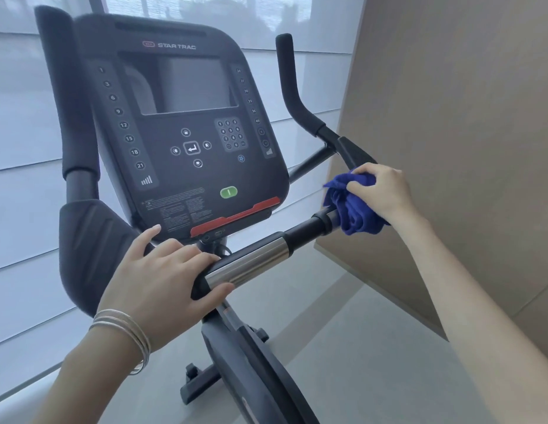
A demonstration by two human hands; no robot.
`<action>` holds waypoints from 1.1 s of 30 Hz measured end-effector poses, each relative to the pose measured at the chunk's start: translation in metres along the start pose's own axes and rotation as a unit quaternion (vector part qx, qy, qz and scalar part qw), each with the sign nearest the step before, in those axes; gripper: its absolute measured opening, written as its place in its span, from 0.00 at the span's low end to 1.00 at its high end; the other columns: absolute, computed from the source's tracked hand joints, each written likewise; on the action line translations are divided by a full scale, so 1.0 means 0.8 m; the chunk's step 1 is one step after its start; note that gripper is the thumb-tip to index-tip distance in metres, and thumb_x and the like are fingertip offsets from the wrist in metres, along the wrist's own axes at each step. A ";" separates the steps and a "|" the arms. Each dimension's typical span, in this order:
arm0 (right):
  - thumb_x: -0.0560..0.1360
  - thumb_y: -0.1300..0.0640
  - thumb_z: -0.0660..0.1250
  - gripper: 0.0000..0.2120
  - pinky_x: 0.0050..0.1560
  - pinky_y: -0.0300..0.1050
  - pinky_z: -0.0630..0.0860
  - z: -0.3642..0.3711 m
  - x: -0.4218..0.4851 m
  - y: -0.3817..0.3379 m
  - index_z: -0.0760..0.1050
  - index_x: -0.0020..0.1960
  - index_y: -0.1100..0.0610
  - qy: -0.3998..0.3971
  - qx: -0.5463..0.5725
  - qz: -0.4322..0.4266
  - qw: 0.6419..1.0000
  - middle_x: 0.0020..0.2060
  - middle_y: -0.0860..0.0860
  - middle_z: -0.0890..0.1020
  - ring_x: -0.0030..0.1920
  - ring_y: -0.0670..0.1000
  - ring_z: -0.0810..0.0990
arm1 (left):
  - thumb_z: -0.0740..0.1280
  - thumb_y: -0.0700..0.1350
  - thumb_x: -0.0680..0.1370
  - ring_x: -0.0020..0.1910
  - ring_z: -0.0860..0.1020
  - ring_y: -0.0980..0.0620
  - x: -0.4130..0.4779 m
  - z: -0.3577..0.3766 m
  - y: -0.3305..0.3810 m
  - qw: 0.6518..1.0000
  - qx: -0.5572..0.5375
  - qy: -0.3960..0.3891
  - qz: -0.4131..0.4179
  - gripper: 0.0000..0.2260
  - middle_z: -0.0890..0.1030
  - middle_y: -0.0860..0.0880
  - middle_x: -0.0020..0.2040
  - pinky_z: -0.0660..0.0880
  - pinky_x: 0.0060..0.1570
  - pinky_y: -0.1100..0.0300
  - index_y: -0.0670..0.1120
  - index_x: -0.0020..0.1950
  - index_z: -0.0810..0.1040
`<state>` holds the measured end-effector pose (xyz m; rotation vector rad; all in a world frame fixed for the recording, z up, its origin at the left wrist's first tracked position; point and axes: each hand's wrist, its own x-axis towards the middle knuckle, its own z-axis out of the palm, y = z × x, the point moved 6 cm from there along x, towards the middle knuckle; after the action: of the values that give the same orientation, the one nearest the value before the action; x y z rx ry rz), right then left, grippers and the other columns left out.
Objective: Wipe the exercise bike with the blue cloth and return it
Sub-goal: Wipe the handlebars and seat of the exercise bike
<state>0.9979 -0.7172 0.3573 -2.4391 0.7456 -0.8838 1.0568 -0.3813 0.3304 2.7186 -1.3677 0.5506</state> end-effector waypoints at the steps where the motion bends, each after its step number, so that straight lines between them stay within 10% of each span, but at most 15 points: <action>1: 0.69 0.52 0.67 0.08 0.48 0.44 0.72 0.003 0.004 -0.008 0.80 0.47 0.50 -0.020 -0.045 -0.009 0.999 0.42 0.47 0.80 0.46 0.53 0.75 | 0.48 0.66 0.72 0.43 0.82 0.52 0.000 -0.001 0.001 1.000 0.000 0.003 -0.001 0.26 0.83 0.58 0.39 0.69 0.65 0.42 0.56 0.47 0.82; 10: 0.66 0.52 0.68 0.10 0.49 0.41 0.66 0.044 -0.084 -0.115 0.81 0.46 0.51 -0.044 -0.020 -0.214 0.976 0.43 0.46 0.83 0.46 0.51 0.75 | 0.50 0.65 0.72 0.39 0.81 0.53 0.001 -0.003 0.001 1.000 -0.008 0.013 -0.004 0.24 0.82 0.59 0.37 0.71 0.63 0.42 0.55 0.45 0.83; 33: 0.62 0.57 0.73 0.11 0.51 0.36 0.71 0.064 -0.275 -0.064 0.81 0.43 0.47 -0.039 0.081 0.020 0.996 0.42 0.38 0.81 0.49 0.44 0.75 | 0.58 0.66 0.72 0.55 0.78 0.49 -0.011 0.003 -0.003 0.998 0.012 -0.027 0.048 0.27 0.83 0.54 0.52 0.62 0.70 0.46 0.52 0.62 0.76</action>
<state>0.9069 -0.5320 0.2520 -2.2948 0.6654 -0.7966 1.0543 -0.3734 0.3256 2.7176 -1.5203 0.5065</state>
